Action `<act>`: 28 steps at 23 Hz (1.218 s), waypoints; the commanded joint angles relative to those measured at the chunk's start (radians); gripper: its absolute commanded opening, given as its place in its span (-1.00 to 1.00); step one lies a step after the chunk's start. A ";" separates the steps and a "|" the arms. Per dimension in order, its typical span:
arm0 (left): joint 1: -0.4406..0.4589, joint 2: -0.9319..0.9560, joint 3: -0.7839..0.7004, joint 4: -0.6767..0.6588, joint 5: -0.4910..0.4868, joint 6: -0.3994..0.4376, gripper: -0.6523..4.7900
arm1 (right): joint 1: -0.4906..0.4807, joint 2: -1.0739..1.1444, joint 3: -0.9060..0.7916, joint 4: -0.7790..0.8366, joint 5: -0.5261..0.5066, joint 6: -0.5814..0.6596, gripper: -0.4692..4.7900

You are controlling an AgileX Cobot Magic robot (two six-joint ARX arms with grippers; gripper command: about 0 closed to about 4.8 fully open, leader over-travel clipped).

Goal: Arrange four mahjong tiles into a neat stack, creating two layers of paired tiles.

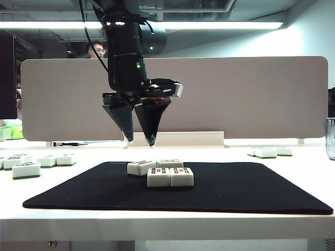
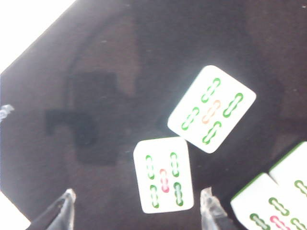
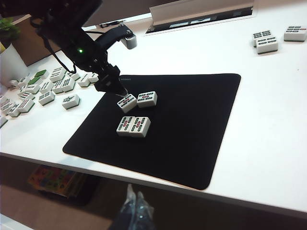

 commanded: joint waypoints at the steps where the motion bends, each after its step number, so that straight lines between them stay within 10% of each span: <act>1: -0.004 0.032 0.000 -0.009 0.029 -0.004 0.49 | 0.000 -0.012 0.003 0.010 0.002 -0.002 -0.83; 12: -0.002 0.079 0.000 0.010 0.025 -0.142 0.16 | 0.000 -0.012 0.003 0.010 0.002 -0.002 -0.83; 19: 0.026 0.079 0.000 0.023 0.010 -0.468 0.09 | 0.000 -0.012 0.003 0.010 0.002 -0.002 -0.83; 28: 0.027 0.080 0.000 0.015 0.029 -0.505 0.02 | 0.000 -0.012 0.003 0.010 0.002 -0.002 -0.83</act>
